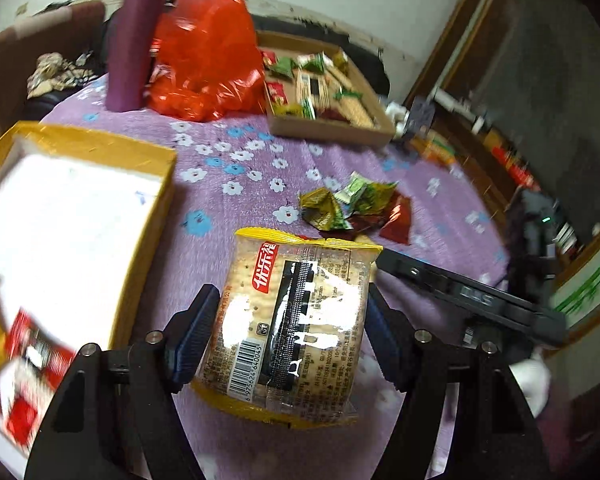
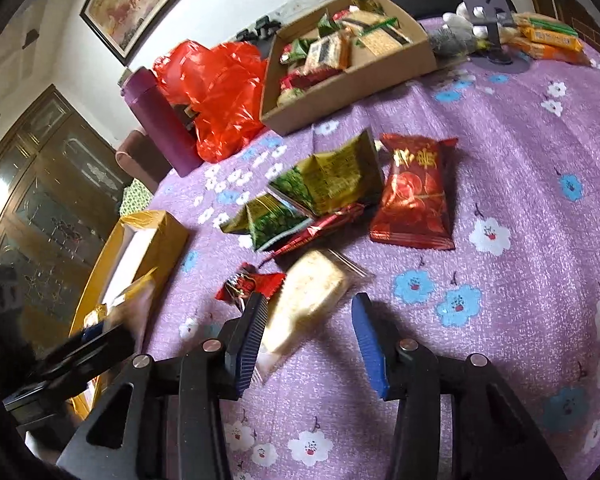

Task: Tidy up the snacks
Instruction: 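Grasp a dark red candy packet with the right tool, then release the biscuit pack into the tray with the left tool while the right tool releases its candy, then move both tools over the table and grasp the green garlic pea bag with the right tool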

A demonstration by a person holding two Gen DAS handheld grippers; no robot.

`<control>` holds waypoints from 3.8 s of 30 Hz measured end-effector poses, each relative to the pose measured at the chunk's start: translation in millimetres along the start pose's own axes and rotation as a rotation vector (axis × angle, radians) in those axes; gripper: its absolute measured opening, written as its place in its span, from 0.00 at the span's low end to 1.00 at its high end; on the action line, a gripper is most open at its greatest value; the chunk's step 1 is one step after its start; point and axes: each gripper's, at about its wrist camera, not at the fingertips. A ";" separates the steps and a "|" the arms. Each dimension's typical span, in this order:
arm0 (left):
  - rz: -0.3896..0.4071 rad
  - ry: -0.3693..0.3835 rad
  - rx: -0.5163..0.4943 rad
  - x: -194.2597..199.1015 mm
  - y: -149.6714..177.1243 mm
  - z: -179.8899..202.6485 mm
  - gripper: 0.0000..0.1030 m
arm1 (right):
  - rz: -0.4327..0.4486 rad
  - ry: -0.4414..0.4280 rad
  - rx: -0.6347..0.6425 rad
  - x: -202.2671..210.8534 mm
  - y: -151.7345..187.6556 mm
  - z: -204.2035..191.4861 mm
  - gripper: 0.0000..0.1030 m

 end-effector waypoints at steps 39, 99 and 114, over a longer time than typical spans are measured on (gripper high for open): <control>0.181 -0.133 0.230 122.2 5.9 -134.3 0.69 | -0.056 0.009 0.463 -10.8 -4.1 -155.7 0.17; 0.122 0.196 0.298 74.7 21.0 -26.7 1.00 | 0.079 0.042 0.116 74.8 12.3 -21.9 0.49; -0.090 0.255 0.318 38.8 63.3 11.9 0.95 | 0.161 0.224 0.114 1.8 -74.3 4.0 0.49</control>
Point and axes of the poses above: each gripper's, at about its wrist camera, not at the fingertips, and x roughly against the way its jaws point, z to its right, y to its underside, and after that the axes turned 6 degrees about z, right-handed
